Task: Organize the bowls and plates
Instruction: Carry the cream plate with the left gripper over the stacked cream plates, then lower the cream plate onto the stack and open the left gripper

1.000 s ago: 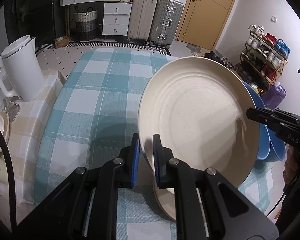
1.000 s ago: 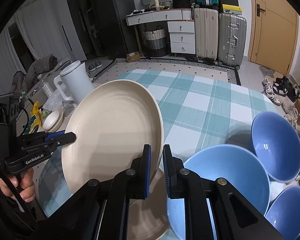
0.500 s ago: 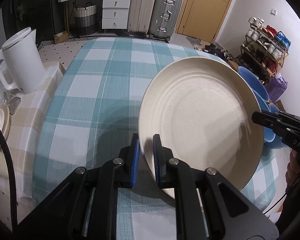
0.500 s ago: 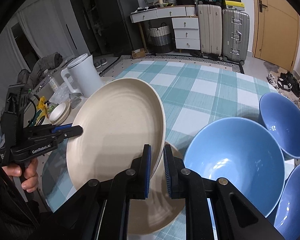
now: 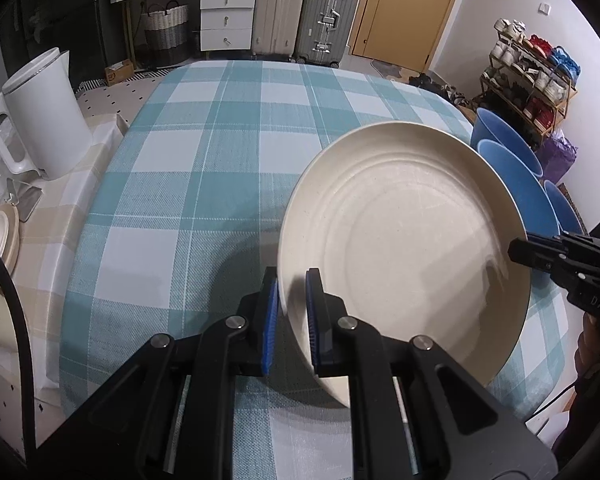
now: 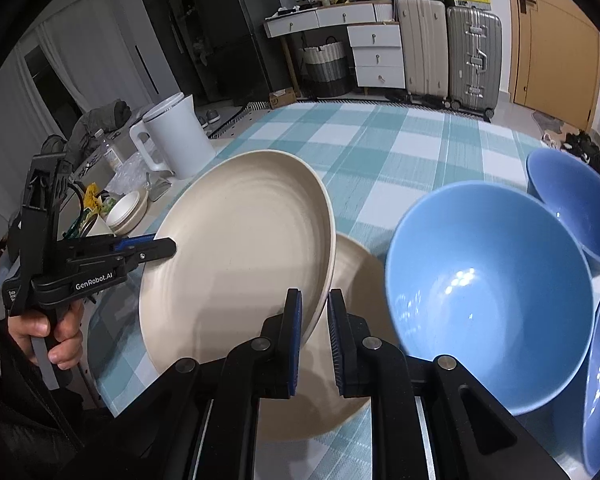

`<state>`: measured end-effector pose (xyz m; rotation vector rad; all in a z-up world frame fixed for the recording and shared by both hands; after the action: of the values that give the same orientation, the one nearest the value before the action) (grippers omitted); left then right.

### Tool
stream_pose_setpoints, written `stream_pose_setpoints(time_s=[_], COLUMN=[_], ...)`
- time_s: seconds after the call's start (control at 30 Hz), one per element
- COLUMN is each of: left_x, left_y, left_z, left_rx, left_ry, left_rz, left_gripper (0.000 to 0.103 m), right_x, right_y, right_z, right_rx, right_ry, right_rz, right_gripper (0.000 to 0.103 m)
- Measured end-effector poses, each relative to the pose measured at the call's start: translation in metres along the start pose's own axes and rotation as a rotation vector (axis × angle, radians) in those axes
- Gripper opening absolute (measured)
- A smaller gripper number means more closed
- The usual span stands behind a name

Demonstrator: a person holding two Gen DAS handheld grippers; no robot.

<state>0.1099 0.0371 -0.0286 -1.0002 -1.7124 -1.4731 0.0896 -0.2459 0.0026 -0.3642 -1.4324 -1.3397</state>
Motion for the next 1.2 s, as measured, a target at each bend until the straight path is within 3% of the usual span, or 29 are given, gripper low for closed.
stream_pose_setpoints(time_s=[0.57,1.2], left_x=[-0.020,-0.041], left_y=[-0.010,-0.009], left_z=[-0.022,-0.037], left_rx=[-0.070,-0.129], left_ry=[0.004,0.036], left_rz=[0.033,0.024], left_gripper=[0.009,0.009], right_x=[-0.011,-0.021], right_y=[-0.031,-0.042], right_z=[-0.014,-0.020], right_rx=[-0.065,-0.007], right_ry=[-0.033,-0.183], right_rz=[0.031,0.035], right_gripper=[0.016,0.018])
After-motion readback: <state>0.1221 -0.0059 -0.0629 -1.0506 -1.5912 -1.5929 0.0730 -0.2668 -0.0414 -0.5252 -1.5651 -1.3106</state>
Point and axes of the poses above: each gripper's, at about its wrist camera, not at the fingertips, and x roughly against the way its jaws point, z to its left, y to its top, the point moved 5 cm from there along -x, roughly the way its jaws point, and after that the axes turned 5 degrees about z, right-handed, at the moved point
